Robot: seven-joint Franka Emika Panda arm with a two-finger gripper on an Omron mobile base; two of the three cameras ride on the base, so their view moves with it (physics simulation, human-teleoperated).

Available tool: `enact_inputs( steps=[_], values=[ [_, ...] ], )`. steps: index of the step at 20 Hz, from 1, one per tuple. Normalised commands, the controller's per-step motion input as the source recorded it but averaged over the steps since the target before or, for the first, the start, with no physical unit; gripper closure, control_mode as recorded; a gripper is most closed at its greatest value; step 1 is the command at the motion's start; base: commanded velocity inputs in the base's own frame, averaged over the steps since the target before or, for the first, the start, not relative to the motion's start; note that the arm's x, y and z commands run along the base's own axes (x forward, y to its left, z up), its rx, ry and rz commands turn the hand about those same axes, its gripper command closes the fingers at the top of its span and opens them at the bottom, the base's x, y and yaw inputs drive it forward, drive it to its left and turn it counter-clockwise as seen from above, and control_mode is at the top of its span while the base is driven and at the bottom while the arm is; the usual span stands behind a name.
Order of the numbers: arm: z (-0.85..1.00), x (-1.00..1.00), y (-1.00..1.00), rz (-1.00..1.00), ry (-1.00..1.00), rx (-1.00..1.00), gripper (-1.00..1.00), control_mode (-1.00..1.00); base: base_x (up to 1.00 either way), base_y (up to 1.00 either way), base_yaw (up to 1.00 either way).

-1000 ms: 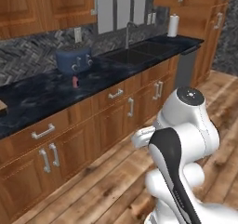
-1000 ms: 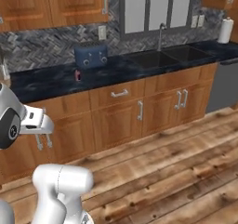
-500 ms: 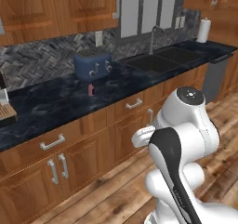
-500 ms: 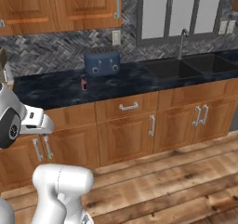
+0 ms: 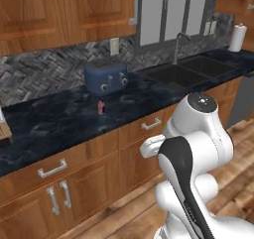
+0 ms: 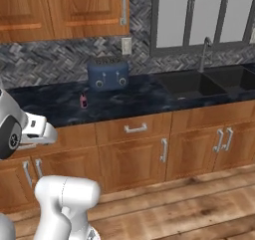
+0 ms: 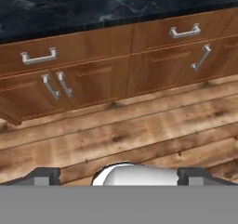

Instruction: There is a wine glass and glass cup on the dining counter. Place the wine bottle next to the wine glass and the juice bottle next to the glass cup.

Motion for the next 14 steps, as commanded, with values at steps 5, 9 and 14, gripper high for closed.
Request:
enact_inputs(
  steps=[5, 9, 14],
  values=[
    [0.0, 0.0, 0.0, 0.0, 0.0, 0.0, -1.0, 1.0, 0.44, -0.49, 0.12],
    [0.0, 0.0, 0.0, 0.0, 0.0, 0.0, -1.0, 1.0, 0.44, -0.47, 0.14],
    [0.0, 0.0, 0.0, 0.0, 0.0, 0.0, -1.0, 1.0, 0.49, -0.42, 0.15]
  ],
)
